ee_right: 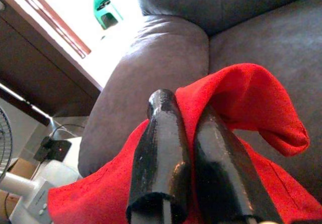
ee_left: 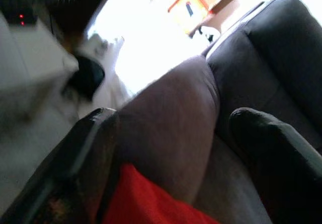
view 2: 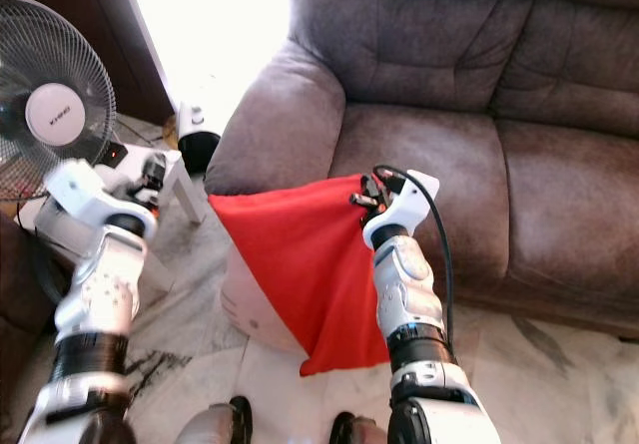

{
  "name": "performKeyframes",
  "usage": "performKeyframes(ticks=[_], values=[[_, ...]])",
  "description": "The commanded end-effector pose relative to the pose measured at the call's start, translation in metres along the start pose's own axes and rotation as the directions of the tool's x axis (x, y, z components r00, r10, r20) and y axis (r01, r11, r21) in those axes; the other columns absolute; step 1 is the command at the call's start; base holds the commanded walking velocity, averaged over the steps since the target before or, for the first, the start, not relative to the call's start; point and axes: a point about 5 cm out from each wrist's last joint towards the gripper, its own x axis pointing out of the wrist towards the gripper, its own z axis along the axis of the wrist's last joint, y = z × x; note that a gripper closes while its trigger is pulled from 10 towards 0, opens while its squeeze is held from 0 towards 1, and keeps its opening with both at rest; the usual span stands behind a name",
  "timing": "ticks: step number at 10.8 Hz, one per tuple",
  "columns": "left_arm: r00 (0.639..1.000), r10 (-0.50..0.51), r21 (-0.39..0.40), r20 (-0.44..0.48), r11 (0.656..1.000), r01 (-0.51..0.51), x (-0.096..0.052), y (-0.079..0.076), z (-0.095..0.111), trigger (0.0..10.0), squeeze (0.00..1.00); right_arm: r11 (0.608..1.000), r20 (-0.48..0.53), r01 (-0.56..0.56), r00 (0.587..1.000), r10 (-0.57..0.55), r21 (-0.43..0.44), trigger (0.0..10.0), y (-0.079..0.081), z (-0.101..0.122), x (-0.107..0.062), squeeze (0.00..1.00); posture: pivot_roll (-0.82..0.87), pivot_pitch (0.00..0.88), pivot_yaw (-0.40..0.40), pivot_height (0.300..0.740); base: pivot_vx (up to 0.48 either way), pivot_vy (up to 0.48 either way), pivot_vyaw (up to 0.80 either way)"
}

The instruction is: Move the pillow to the sofa from floor

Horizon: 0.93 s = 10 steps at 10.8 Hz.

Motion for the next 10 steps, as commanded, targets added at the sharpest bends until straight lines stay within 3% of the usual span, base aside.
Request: performKeyframes(ticks=[1, 3, 4, 5, 6, 10], values=[[0.998, -0.003, -0.047, -0.061, 0.999, 0.0, 0.004, 0.005, -0.008, 10.0, 1.0, 0.996, 0.129, -0.085, 0.988, 0.089, -0.035, 10.0, 0.018, 0.038, 0.009, 0.0, 0.12, 0.143, -0.049, 0.74, 0.0, 0.0, 0.0], [0.987, 0.012, -0.068, -0.163, 0.997, -0.024, 0.01, 0.012, -0.024, 10.0, 1.0, 0.994, 0.118, -0.105, 0.987, 0.106, -0.013, 10.0, 0.021, 0.039, 0.007, 0.0, 0.1, 0.165, -0.051, 0.74, 0.0, 0.0, 0.0], [0.976, 0.032, -0.085, -0.215, 0.995, -0.051, 0.012, 0.019, -0.033, 10.0, 1.0, 0.978, 0.079, -0.208, 0.975, 0.207, 0.005, 10.0, 0.032, 0.043, 0.006, 0.0, 0.09, 0.172, -0.051, 0.74, 0.0, 0.0, 0.0], [0.968, 0.061, -0.065, -0.241, 0.995, -0.079, 0.013, 0.024, -0.037, 10.0, 1.0, 0.947, 0.052, -0.32, 0.946, 0.321, -0.033, 10.0, 0.043, 0.05, 0.002, 0.0, 0.08, 0.177, -0.053, 0.74, 0.0, 0.0, 0.0], [0.966, 0.058, -0.069, -0.251, 0.995, -0.077, 0.013, 0.024, -0.039, 10.0, 0.0, 0.936, 0.042, -0.348, 0.936, 0.351, -0.051, 10.0, 0.046, 0.054, 0.001, 0.0, 0.08, 0.179, -0.055, 0.74, 0.0, 0.0, 0.0], [0.959, 0.111, -0.028, -0.261, 0.992, -0.123, 0.012, 0.031, -0.042, 10.0, 0.0, 0.908, 0.05, -0.417, 0.906, 0.419, -0.043, 10.0, 0.055, 0.075, -0.004, 0.0, 0.08, 0.183, -0.05, 0.74, 0.0, 0.0, 0.0]])
